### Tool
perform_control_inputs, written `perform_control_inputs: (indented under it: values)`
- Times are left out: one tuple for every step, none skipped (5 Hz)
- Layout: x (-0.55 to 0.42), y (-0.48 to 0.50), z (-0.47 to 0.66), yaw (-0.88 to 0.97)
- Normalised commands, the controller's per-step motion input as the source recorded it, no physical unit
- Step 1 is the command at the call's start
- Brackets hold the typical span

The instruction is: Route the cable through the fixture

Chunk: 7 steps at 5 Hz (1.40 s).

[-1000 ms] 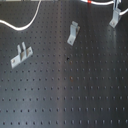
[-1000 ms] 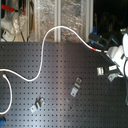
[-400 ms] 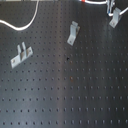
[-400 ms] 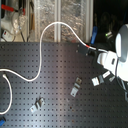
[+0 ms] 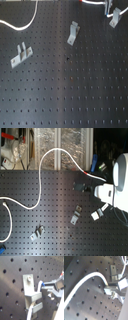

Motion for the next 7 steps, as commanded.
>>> perform_control_inputs:
  values:
    - [0.033,0.519,-0.02,-0.56]
    - [-0.111,0.213,0.0,-0.89]
    - [-0.108,0.205,0.0,-0.89]
    - [-0.124,0.109,0.0,-0.97]
    - [-0.14,0.093,0.0,-0.95]
    - [-0.215,0.187,0.0,-0.83]
    - [-0.388,0.246,-0.09,-0.69]
